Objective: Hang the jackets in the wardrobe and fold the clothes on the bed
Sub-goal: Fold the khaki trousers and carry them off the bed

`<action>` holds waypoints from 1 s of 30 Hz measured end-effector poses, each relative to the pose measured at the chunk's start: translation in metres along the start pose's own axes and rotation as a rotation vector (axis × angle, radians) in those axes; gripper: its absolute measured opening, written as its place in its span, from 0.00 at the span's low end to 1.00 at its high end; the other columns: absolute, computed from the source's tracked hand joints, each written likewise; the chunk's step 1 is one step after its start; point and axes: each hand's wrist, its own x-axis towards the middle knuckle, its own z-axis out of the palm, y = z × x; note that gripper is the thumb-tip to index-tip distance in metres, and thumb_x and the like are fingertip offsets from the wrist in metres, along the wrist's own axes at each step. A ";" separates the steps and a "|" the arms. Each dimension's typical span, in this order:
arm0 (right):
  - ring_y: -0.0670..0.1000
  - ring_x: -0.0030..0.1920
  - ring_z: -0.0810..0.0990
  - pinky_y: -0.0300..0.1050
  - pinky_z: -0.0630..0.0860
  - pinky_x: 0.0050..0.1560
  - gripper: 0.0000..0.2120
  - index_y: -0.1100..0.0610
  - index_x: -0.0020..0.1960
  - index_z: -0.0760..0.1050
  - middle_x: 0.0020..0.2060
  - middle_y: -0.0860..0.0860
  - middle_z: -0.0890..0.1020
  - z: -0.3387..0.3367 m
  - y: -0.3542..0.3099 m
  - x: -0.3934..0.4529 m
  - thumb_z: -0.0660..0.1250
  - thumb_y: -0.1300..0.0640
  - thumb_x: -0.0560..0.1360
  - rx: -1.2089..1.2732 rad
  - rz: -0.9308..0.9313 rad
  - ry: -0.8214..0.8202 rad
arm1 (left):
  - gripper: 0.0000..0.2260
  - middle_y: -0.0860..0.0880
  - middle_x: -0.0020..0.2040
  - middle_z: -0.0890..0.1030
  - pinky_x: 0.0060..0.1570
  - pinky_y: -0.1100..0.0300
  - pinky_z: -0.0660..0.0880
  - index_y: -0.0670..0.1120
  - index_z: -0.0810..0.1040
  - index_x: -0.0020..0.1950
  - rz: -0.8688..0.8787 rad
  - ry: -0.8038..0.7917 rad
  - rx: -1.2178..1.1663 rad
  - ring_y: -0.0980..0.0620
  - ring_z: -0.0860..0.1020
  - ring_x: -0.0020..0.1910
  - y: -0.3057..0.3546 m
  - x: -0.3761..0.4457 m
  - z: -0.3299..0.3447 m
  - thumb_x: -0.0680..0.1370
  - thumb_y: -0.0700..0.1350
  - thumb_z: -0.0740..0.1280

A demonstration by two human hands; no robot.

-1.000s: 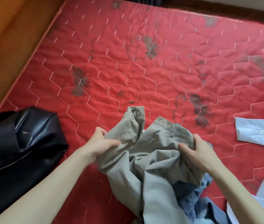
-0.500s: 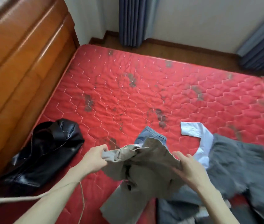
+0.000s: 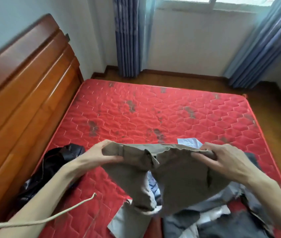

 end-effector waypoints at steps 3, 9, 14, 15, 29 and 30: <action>0.44 0.38 0.81 0.49 0.79 0.43 0.24 0.48 0.41 0.76 0.35 0.43 0.82 -0.053 0.004 -0.010 0.56 0.30 0.80 0.090 -0.038 -0.078 | 0.09 0.49 0.53 0.88 0.59 0.55 0.79 0.50 0.87 0.56 0.088 -0.123 0.048 0.53 0.85 0.55 0.042 -0.003 -0.020 0.77 0.48 0.77; 0.44 0.29 0.70 0.43 0.68 0.34 0.21 0.49 0.35 0.74 0.27 0.43 0.74 -0.123 0.004 -0.024 0.67 0.35 0.78 0.198 -0.196 0.109 | 0.11 0.39 0.45 0.86 0.48 0.53 0.77 0.42 0.86 0.48 0.296 0.022 0.148 0.49 0.83 0.44 0.134 -0.012 -0.057 0.74 0.49 0.79; 0.48 0.34 0.76 0.53 0.75 0.38 0.25 0.50 0.43 0.73 0.32 0.44 0.77 -0.164 0.008 -0.022 0.57 0.28 0.76 -0.039 -0.256 0.260 | 0.08 0.45 0.43 0.86 0.46 0.59 0.76 0.47 0.87 0.46 0.504 0.067 0.334 0.50 0.83 0.44 0.202 -0.018 -0.076 0.74 0.50 0.78; 0.47 0.35 0.77 0.54 0.75 0.39 0.24 0.49 0.45 0.71 0.33 0.44 0.77 -0.172 0.008 -0.021 0.55 0.28 0.77 -0.067 -0.259 0.283 | 0.08 0.45 0.43 0.86 0.45 0.60 0.76 0.46 0.87 0.46 0.544 0.098 0.352 0.51 0.82 0.44 0.215 -0.019 -0.080 0.75 0.50 0.78; 0.46 0.29 0.65 0.49 0.63 0.36 0.27 0.53 0.27 0.67 0.24 0.44 0.67 -0.276 -0.048 0.022 0.74 0.36 0.71 0.135 -0.232 0.379 | 0.11 0.49 0.44 0.89 0.40 0.64 0.83 0.45 0.87 0.51 0.423 0.270 0.095 0.52 0.87 0.43 0.310 -0.043 -0.091 0.74 0.51 0.79; 0.45 0.29 0.64 0.48 0.62 0.36 0.27 0.54 0.28 0.67 0.24 0.44 0.66 -0.270 -0.048 0.021 0.74 0.38 0.72 0.183 -0.235 0.360 | 0.11 0.47 0.44 0.89 0.40 0.63 0.83 0.45 0.87 0.51 0.413 0.286 0.068 0.52 0.88 0.43 0.304 -0.043 -0.086 0.74 0.50 0.78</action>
